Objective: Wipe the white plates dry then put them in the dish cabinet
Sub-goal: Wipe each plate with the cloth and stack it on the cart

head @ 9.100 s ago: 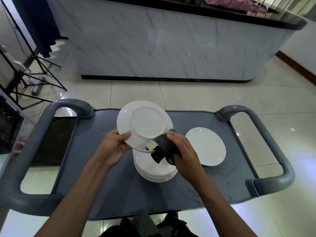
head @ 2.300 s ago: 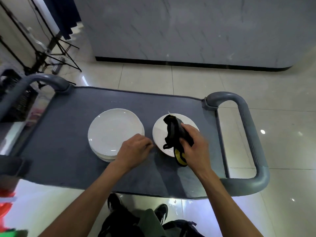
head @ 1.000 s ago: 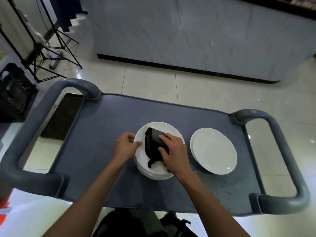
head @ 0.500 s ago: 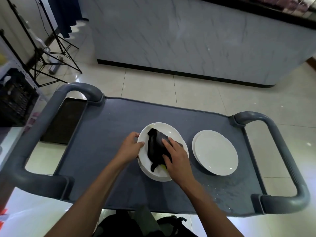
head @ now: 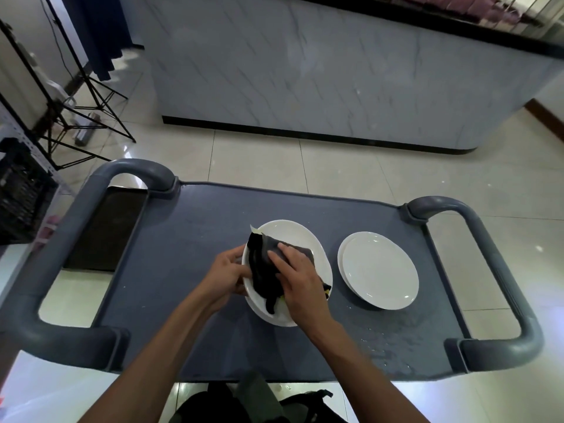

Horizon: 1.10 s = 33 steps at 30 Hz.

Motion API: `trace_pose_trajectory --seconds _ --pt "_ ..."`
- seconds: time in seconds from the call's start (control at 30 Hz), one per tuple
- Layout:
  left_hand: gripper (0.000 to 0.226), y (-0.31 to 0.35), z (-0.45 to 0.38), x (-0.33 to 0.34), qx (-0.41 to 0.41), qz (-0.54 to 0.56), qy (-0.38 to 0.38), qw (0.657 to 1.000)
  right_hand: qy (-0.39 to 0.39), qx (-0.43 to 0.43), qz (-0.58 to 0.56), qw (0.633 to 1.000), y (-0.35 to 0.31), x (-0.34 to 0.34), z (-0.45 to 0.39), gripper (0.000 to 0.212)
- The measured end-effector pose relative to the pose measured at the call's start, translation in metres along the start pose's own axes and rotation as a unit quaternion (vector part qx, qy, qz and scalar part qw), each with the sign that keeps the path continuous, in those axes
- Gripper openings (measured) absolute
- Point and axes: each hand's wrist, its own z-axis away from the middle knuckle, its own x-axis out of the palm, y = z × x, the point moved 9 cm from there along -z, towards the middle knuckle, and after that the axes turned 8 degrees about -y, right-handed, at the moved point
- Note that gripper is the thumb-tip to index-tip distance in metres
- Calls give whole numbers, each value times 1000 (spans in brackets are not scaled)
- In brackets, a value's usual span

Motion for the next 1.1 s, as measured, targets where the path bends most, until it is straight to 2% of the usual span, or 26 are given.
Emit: trace_pose_trajectory --seconds 0.3,0.53,0.8,1.1 --pt "60 27 -1 10 39 14 -25 999 68 -14 64 996 -8 -46 -45 45" --pt "56 37 0 3 73 56 -18 996 88 32 97 991 -5 -75 -60 42" --pt "53 31 1 -9 81 105 43 990 74 63 122 988 0 -82 -48 48" --pt "54 31 3 -17 99 156 102 977 24 113 95 989 -4 -54 -12 51"
